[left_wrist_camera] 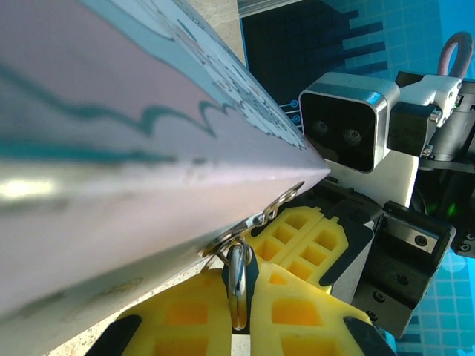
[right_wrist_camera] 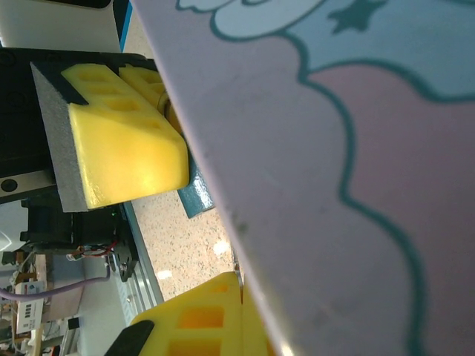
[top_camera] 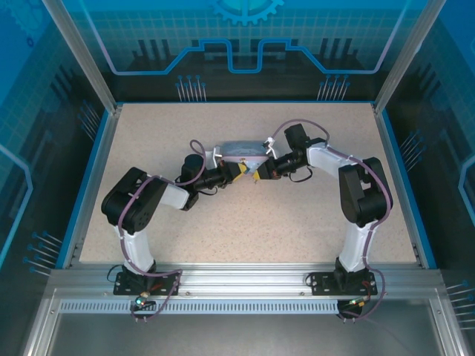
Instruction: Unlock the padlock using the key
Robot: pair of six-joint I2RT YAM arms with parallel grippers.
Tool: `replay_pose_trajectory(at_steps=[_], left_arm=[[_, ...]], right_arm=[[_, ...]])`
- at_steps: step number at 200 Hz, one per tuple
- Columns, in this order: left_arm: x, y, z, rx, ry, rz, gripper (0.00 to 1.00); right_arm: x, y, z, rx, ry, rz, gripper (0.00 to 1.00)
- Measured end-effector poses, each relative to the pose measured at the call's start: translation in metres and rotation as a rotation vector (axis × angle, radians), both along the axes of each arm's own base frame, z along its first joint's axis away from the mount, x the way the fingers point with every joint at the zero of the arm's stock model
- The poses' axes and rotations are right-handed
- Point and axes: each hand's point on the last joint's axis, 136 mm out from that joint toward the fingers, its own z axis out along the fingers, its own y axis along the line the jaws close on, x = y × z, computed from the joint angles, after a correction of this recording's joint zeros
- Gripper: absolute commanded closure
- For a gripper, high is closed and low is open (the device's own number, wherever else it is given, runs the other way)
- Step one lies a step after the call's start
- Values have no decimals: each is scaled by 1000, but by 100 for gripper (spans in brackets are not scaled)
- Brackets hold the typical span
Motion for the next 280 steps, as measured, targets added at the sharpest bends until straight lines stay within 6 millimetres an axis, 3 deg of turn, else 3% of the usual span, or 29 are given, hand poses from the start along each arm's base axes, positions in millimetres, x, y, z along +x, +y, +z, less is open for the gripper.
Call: replay_pose_trajectory(at_steps=[280], left_arm=[[-6,-5,-5,25,-8,-31,100]], right_arm=[[-6,2,-4,-4,-26,14,100]])
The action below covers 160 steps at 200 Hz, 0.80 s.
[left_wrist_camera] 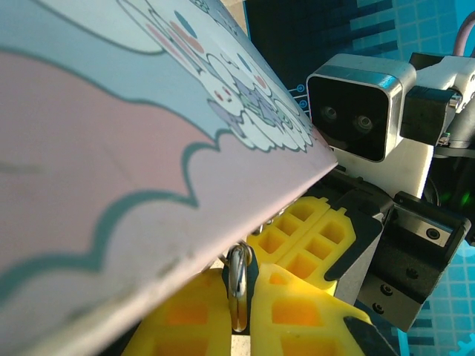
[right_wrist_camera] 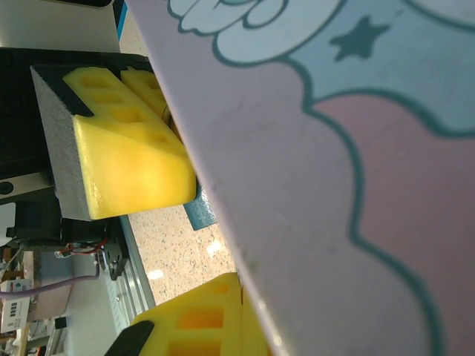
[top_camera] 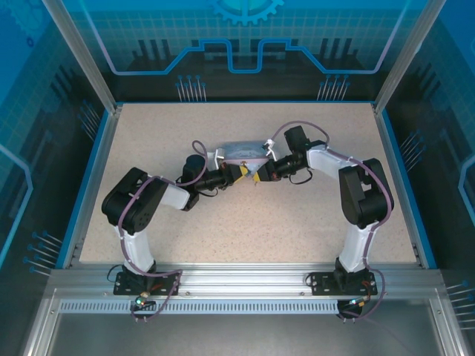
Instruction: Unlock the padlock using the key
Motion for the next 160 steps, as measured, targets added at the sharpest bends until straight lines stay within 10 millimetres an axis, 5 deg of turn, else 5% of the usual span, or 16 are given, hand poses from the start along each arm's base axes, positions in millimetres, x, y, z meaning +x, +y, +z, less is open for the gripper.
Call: replay_pose_trajectory(at_steps=[160], left_arm=[[-7,-8,-3,6,13,-24,100]], right_arm=[[-12,-7,-1,-14,-27,-12,100]])
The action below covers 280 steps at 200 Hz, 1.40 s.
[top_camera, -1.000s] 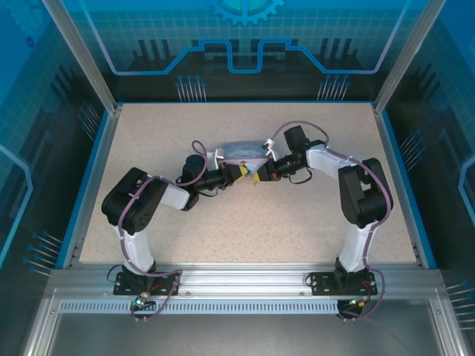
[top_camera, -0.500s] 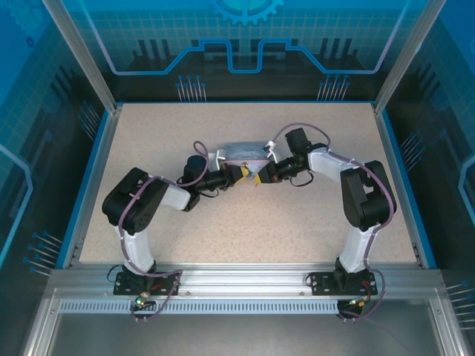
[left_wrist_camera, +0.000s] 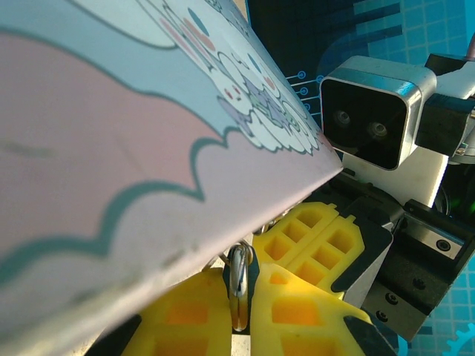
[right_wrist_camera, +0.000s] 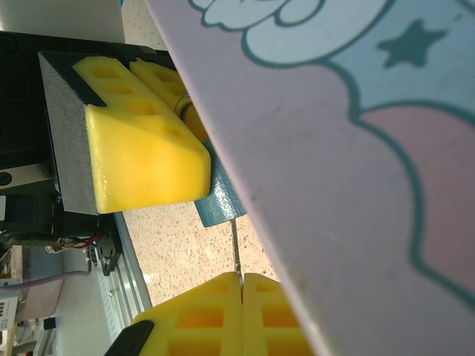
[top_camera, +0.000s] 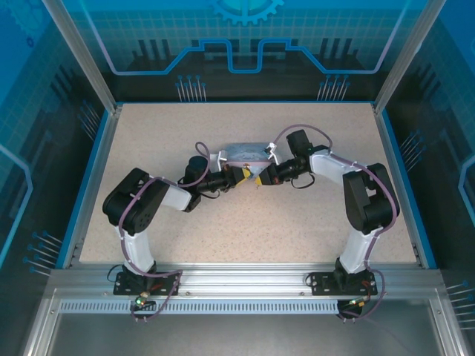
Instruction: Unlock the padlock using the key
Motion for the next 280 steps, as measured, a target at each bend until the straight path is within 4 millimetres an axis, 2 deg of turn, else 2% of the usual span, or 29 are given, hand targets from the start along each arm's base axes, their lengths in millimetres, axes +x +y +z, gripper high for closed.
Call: replay_pose_trajectory(at_steps=[118,280], left_arm=[[3,2,4,-10,-12,8,100],[6,4,12,-39,-23,20,100]], right_arm=[[7,3,3,-3,13,1,100],[19,-2,18,31,6,0,100]])
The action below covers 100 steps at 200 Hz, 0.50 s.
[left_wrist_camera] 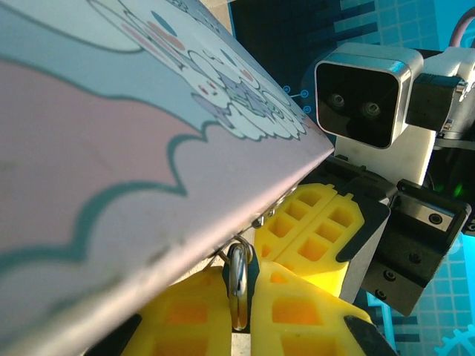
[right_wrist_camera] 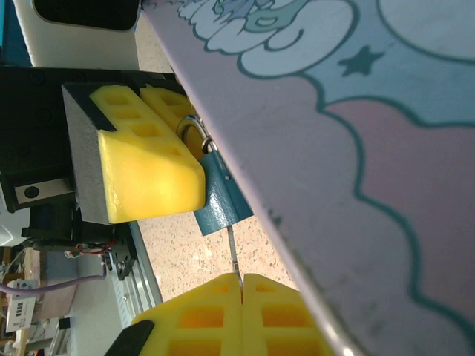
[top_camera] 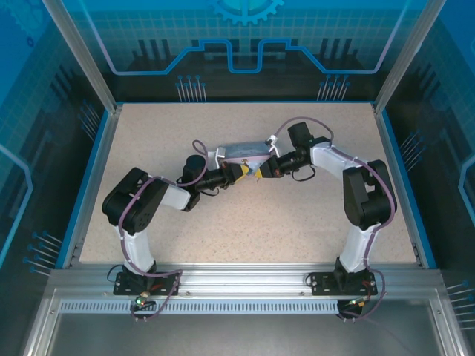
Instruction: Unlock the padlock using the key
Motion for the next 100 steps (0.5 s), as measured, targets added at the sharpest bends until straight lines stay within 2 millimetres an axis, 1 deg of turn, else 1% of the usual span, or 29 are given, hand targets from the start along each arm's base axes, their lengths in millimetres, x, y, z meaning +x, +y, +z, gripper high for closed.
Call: replay_pose_trajectory(at_steps=[100], left_arm=[[5,2,0,-8,14,30,100]], right_arm=[[4,5,-6,22,12,-6,100]])
